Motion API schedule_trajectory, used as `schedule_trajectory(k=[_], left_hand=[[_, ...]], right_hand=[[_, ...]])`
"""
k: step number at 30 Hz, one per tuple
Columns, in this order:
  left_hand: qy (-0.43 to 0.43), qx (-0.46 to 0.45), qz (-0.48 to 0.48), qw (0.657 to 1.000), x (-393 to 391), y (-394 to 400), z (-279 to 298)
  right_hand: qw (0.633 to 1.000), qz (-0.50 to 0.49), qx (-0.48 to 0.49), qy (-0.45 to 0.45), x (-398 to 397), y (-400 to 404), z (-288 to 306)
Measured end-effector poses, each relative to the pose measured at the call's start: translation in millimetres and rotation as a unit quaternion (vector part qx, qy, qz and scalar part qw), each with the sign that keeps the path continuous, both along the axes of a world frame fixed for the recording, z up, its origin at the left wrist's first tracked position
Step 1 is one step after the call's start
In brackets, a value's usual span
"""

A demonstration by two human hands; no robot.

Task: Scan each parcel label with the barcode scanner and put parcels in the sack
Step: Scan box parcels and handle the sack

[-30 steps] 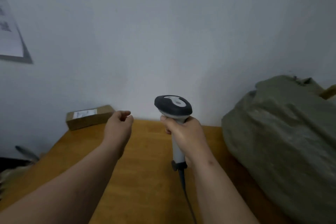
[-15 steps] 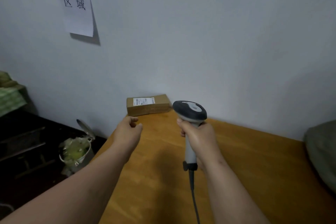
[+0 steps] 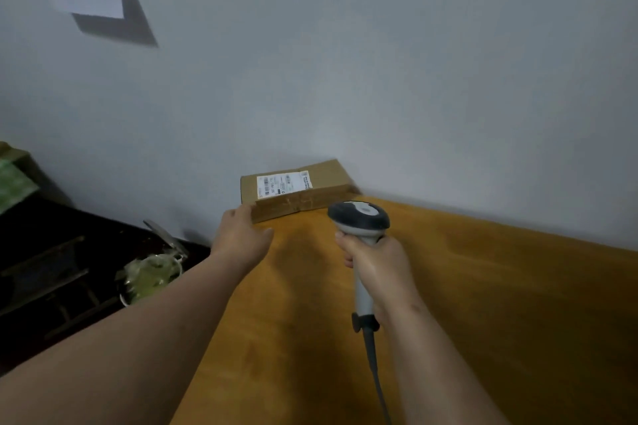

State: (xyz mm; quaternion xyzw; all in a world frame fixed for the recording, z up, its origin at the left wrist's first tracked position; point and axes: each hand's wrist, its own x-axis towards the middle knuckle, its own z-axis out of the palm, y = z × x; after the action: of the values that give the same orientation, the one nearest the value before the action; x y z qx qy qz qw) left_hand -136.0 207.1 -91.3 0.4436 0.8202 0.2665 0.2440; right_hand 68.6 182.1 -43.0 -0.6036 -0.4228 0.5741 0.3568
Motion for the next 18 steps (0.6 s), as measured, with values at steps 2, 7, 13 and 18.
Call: schedule_trajectory(k=[2,7,13,18], left_hand=[[0.025,-0.009,-0.018,0.999,-8.9,24.1,-10.0],[0.127,-0.075,-0.074,0.986,-36.0,83.1,-39.7],[0.198,-0.1,-0.149,0.964,-67.0,135.5,-63.8],[0.24,-0.16,-0.221,0.932,-86.2,159.2,-75.3]], right_hand=[[1.0,-0.007,-0.016,-0.009,-9.0,14.0,-10.8],[0.998,-0.027,-0.041,-0.029,-29.5,45.2,-38.5],[0.995,-0.036,-0.073,-0.055,-43.7,65.7,-66.7],[0.993,-0.032,-0.096,-0.055,-51.5,69.8,-83.1]])
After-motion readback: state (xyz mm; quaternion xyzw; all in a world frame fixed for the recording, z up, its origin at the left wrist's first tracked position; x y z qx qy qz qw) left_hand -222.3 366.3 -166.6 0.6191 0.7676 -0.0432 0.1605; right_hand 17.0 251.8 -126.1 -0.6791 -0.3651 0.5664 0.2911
